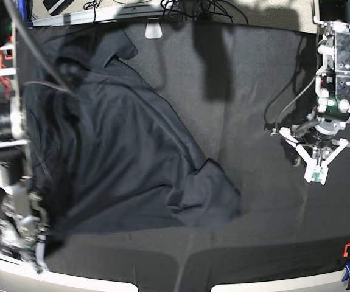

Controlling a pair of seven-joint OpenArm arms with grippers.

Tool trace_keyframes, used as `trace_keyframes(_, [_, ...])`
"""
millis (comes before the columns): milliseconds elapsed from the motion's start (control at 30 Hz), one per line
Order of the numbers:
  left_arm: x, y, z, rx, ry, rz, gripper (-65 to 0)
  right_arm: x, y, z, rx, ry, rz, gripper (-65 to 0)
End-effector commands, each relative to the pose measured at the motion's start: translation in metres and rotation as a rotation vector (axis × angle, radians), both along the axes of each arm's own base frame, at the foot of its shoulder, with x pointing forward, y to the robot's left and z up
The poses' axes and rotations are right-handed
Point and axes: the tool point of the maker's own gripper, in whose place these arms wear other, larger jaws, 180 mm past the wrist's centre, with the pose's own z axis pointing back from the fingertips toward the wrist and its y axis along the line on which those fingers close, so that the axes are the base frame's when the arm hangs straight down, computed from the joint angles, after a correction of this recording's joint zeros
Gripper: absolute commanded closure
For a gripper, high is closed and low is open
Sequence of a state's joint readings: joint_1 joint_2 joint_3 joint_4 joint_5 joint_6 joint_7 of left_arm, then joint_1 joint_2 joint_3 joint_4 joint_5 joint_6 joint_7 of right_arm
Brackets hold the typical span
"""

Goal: Layout the t-shirt on the table in an organized manner, then fold the t-shirt properly
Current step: 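Grasp the shirt body with the right gripper and drag it outward, then move the left gripper to the shirt's hem edge and grasp it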

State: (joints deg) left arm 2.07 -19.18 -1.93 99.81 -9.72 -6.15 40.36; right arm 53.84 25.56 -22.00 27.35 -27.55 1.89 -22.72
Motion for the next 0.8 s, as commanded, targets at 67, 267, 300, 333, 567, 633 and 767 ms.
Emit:
trace_keyframes(67, [0.008,-0.004,0.018,-0.019,-0.059,-0.024,-14.2,0.000,-0.029,0.040,-0.045,-0.070,-0.055,-17.4])
trace_keyframes(267, [0.004,-0.043,0.022,-0.163,-0.061,-0.178,-14.3,-0.011,-0.045,0.034,0.029,-0.085,-0.100,-17.8])
trace_keyframes(300, [0.004,-0.051,0.023,-0.182,-0.066,-0.198,-14.3,-0.012,-0.042,0.028,0.063,-0.085,-0.102,-17.8])
trace_keyframes(333, [0.003,-0.058,0.024,-0.202,-0.074,-0.217,-14.3,-0.014,-0.039,0.020,0.087,-0.076,-0.099,-17.8])
trace_keyframes(567, [0.002,-0.099,0.030,-0.291,-0.112,-0.283,-17.7,-0.020,-0.007,-0.017,0.106,-0.074,0.022,-17.8])
trace_keyframes(633, [0.001,-0.103,0.029,-0.296,-0.110,-0.289,-17.7,-0.020,-0.007,-0.017,0.108,-0.070,0.028,-17.8])
trace_keyframes(767, [0.001,-0.103,0.029,-0.295,-0.108,-0.288,-17.7,-0.015,-0.003,-0.013,0.109,-0.040,0.061,-23.2])
